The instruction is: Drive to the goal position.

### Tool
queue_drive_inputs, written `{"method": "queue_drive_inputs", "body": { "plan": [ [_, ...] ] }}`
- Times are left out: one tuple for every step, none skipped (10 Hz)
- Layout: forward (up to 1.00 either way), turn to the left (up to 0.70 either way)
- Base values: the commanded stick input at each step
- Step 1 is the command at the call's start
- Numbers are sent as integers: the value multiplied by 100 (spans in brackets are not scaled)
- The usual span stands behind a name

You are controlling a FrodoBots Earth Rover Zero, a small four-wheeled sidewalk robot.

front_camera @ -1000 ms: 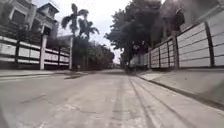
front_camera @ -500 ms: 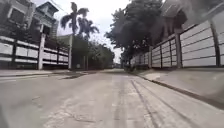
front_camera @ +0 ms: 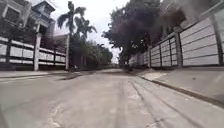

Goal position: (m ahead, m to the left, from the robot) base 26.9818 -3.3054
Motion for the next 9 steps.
{"method": "queue_drive_inputs", "body": {
  "plan": [
    [50,-27],
    [39,0],
    [17,0],
    [0,0],
    [0,0],
    [0,0],
    [0,0],
    [0,0],
    [0,0]
  ]
}}
